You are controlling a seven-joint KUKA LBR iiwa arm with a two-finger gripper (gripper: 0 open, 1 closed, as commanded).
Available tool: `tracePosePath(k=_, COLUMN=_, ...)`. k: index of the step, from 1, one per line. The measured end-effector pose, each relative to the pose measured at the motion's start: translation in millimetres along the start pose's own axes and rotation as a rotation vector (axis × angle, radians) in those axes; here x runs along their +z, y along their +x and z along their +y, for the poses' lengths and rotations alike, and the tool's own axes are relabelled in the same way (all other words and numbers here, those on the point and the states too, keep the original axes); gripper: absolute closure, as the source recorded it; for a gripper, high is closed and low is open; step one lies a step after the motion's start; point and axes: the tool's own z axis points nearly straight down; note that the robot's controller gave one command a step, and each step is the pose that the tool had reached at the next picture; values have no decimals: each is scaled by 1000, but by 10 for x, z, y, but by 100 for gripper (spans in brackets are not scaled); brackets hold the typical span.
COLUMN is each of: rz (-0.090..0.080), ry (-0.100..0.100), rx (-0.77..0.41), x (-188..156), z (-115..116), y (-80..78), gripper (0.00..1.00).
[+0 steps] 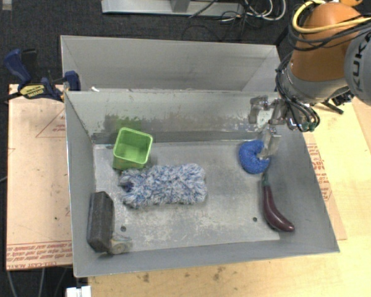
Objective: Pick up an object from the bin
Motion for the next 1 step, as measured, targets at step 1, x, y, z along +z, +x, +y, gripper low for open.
tracePosePath(k=1, rz=-7, ry=1, rx=-1, x=-54, z=4, y=-9, gripper=0)
